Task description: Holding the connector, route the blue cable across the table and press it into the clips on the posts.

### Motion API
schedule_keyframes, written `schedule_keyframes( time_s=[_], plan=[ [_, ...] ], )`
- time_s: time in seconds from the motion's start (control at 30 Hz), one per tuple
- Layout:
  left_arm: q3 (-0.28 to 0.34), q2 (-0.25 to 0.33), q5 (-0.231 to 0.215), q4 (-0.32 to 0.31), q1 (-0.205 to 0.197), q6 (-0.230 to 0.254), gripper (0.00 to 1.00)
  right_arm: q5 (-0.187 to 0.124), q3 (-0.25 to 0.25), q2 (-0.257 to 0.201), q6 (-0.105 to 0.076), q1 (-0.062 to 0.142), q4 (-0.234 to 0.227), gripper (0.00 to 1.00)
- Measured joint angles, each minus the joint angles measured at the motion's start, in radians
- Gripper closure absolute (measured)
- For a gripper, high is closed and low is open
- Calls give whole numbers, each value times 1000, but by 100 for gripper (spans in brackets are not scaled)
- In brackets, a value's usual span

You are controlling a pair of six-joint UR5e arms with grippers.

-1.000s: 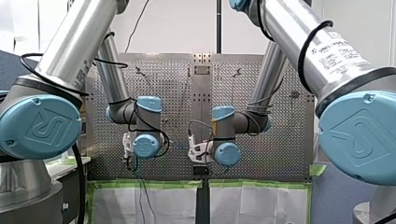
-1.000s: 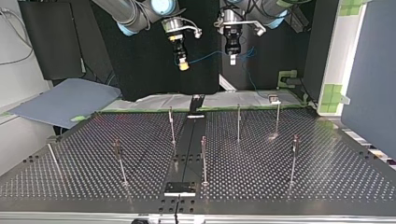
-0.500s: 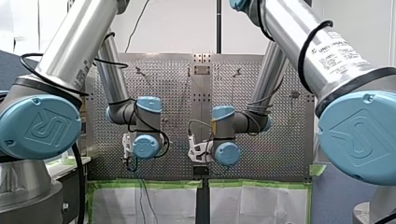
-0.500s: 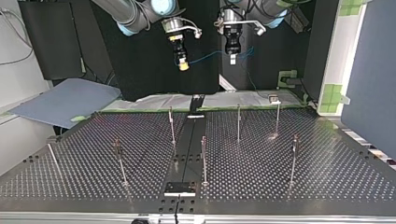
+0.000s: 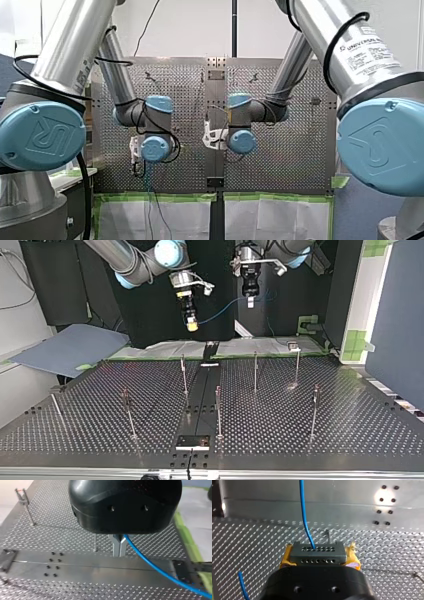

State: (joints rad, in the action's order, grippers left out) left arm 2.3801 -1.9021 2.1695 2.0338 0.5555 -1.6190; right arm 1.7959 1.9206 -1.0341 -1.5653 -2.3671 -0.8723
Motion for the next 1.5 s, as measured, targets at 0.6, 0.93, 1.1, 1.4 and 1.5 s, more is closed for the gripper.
schedule_keyframes(
  time_s=[0.6,0.93,1.1,1.4,1.5],
  plan=[
    [-97,144,66,144,-96,2,100,-151,-154,-87,-49,-18,163,100],
    [-118,232,53,232,-183,17,100,-173,-248,-59,-56,-24,257,100],
    [-142,274,45,274,-226,17,100,-182,-295,-54,-55,-33,303,100],
    [-176,349,28,349,-290,18,100,-192,-376,-53,-54,-61,384,100],
    [-185,374,25,372,-302,18,100,-193,-400,-53,-54,-72,408,100]
  ],
)
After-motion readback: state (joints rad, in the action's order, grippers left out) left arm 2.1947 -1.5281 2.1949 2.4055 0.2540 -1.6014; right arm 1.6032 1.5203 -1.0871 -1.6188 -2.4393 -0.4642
